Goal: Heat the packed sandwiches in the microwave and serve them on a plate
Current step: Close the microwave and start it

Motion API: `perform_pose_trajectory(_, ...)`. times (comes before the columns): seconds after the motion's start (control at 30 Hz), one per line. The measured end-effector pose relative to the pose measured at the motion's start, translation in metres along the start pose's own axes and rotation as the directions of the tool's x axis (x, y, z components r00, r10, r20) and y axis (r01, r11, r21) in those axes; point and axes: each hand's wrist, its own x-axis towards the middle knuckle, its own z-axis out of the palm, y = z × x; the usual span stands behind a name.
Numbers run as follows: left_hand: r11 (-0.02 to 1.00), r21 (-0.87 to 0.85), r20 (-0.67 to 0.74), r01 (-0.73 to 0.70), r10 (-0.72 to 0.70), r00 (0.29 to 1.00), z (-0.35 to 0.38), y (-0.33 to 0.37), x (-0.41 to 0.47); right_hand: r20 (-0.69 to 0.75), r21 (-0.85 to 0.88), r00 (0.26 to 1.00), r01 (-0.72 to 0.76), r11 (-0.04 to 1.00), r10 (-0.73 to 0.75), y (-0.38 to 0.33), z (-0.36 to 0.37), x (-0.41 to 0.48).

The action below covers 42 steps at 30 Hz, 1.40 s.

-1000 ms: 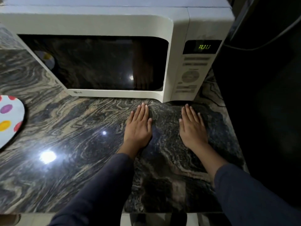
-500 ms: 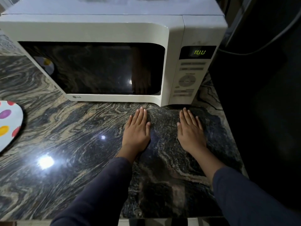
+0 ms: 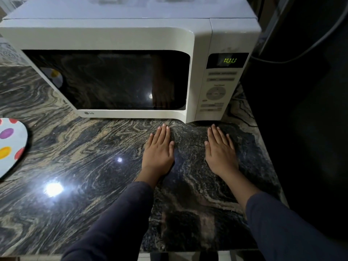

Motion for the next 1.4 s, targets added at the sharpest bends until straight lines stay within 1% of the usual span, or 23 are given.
perform_pose_trajectory(0.47, 1.0, 0.003, -0.003, 0.004, -0.004, 1.0, 0.001, 0.0, 0.0, -0.006, -0.01, 1.0, -0.01, 1.0, 0.01, 0.001, 0.003, 0.001)
perform_pose_trajectory(0.87, 1.0, -0.014, -0.01, 0.004, -0.004, 1.0, -0.002, 0.0, -0.001, -0.044, 0.047, 0.999, -0.011, 0.999, 0.013, 0.0, 0.004, 0.001)
perform_pose_trajectory(1.03, 1.0, -0.01, 0.002, 0.001, -0.001, 1.0, -0.002, 0.0, 0.001, -0.028, 0.026, 1.0, -0.008, 1.0, 0.009, 0.001, 0.003, 0.001)
perform_pose_trajectory(1.13, 1.0, -0.003, 0.0, -0.002, 0.002, 1.0, -0.003, 0.0, 0.0, -0.02, 0.049, 1.0, 0.001, 0.999, 0.0, 0.001, 0.001, 0.001)
perform_pose_trajectory(1.2, 1.0, -0.012, -0.002, 0.0, 0.0, 1.0, -0.003, 0.001, -0.001, -0.05, 0.152, 0.998, -0.025, 0.988, 0.033, 0.001, -0.002, 0.003)
perform_pose_trajectory(1.23, 1.0, -0.012, -0.002, 0.0, 0.0, 1.0, -0.004, 0.001, -0.001, -0.081, 0.267, 0.993, -0.067, 0.961, 0.092, 0.0, -0.003, 0.005)
perform_pose_trajectory(1.27, 1.0, -0.01, -0.002, -0.001, 0.001, 1.0, -0.004, 0.001, -0.001, -0.112, 0.417, 0.978, -0.113, 0.902, 0.174, -0.001, -0.006, 0.008)
perform_pose_trajectory(1.33, 1.0, -0.008, -0.005, -0.001, 0.001, 1.0, -0.005, 0.001, -0.001, -0.14, 0.689, 0.934, -0.147, 0.71, 0.329, -0.004, -0.011, 0.017)
perform_pose_trajectory(1.37, 1.0, -0.007, -0.007, 0.0, 0.0, 1.0, -0.005, 0.001, -0.001, -0.133, 0.758, 0.917, -0.152, 0.635, 0.377, -0.005, -0.014, 0.023)
perform_pose_trajectory(1.4, 1.0, -0.006, -0.011, -0.002, 0.001, 1.0, -0.005, 0.001, -0.001, -0.128, 0.789, 0.903, -0.158, 0.594, 0.41, -0.005, -0.018, 0.029)
